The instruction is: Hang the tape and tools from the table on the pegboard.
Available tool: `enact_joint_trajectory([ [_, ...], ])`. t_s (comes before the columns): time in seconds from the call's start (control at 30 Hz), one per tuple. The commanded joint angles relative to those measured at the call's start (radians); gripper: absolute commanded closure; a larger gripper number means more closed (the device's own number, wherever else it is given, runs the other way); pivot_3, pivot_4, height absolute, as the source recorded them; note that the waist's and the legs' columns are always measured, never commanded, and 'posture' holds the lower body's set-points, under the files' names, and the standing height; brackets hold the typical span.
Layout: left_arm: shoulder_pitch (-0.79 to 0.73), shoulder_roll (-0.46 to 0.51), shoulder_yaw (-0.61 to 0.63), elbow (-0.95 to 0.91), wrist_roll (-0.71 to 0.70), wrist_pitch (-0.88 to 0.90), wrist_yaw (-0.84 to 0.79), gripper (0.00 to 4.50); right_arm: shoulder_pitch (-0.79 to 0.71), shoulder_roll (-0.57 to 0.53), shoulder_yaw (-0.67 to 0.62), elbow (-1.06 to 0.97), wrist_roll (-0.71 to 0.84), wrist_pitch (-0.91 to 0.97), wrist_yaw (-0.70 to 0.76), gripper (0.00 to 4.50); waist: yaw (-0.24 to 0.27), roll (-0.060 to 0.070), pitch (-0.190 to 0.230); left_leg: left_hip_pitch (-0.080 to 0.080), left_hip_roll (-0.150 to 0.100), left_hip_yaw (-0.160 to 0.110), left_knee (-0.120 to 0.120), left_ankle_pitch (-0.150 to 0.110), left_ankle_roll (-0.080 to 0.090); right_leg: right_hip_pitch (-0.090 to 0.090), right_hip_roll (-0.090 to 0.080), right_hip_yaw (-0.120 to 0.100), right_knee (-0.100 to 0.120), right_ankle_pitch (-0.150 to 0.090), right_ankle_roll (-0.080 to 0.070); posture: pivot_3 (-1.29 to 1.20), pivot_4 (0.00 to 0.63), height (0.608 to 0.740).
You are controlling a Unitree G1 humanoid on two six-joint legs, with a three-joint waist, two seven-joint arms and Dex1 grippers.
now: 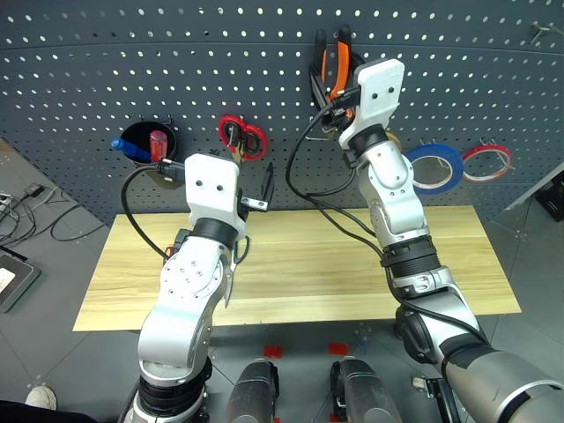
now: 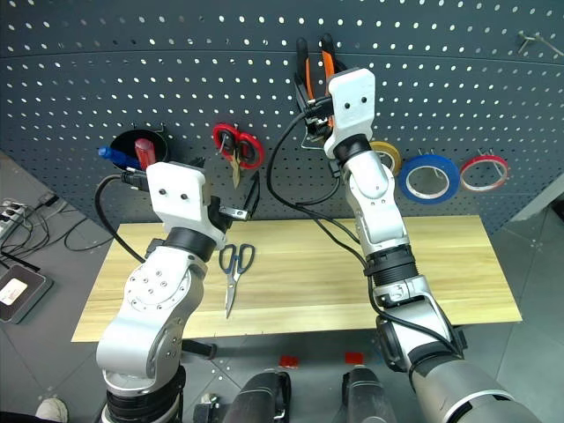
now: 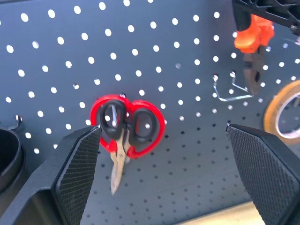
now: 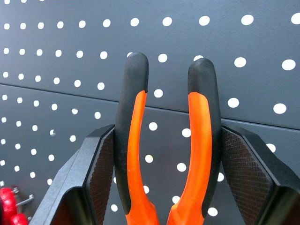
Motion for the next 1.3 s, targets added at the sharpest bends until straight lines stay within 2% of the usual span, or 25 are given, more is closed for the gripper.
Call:
enact_joint_trajectory([
  [0.03, -0.009, -0.013, -0.01, -0.016, 0.016, -0.041, -0.002, 0.0, -0.048, 0.003, -0.023, -0.026, 0.004, -0.023, -0.019, 1.47, 0.0, 0.0, 0.0, 0.0, 0.0, 0.0, 0.0, 0.0, 0.0, 0.0, 0.0, 0.0, 0.0, 0.0, 0.0, -0.04, 0.161, 0.74],
  [0.43, -0.017, -0.028, -0.003, 0.0, 0.014, -0.052, -0.015, 0.0, -0.051, 0.031, -0.03, -0.005, 0.026, -0.003, -0.032, 1.47, -0.002, 0.0, 0.0, 0.0, 0.0, 0.0, 0.0, 0.0, 0.0, 0.0, -0.001, 0.0, 0.0, 0.0, 0.0, -0.04, 0.171, 0.74],
  [0.9, -0.011, -0.04, -0.002, -0.018, 0.016, -0.038, -0.019, 0.0, -0.046, 0.046, -0.014, 0.127, -0.017, -0.082, -0.037, 1.47, -0.001, 0.0, 0.0, 0.0, 0.0, 0.0, 0.0, 0.0, 0.0, 0.0, 0.0, 0.0, 0.001, 0.0, 0.0, -0.02, 0.175, 0.74],
  [0.93, -0.01, -0.041, -0.002, -0.019, 0.016, -0.036, -0.019, 0.0, -0.049, 0.044, -0.016, 0.135, -0.022, -0.086, -0.041, 0.76, -0.001, 0.0, 0.0, 0.0, 0.0, 0.0, 0.0, 0.0, 0.0, 0.0, 0.0, 0.0, 0.001, 0.0, 0.0, -0.02, 0.175, 0.74],
  [1.03, -0.01, -0.042, -0.001, -0.02, 0.015, -0.034, -0.02, 0.0, -0.053, 0.041, -0.022, 0.146, -0.025, -0.094, -0.042, 0.02, -0.001, 0.0, 0.0, 0.0, 0.0, 0.0, 0.001, 0.0, 0.0, 0.0, 0.0, 0.0, 0.001, 0.0, 0.0, -0.02, 0.175, 0.74],
  [1.3, -0.008, -0.045, -0.004, -0.018, 0.007, -0.031, -0.028, 0.0, -0.023, 0.031, -0.023, 0.099, -0.012, -0.07, -0.027, 0.02, -0.001, 0.0, 0.0, 0.001, 0.0, 0.0, 0.001, 0.0, 0.0, 0.0, 0.0, 0.0, 0.002, 0.0, 0.0, -0.04, 0.188, 0.74],
])
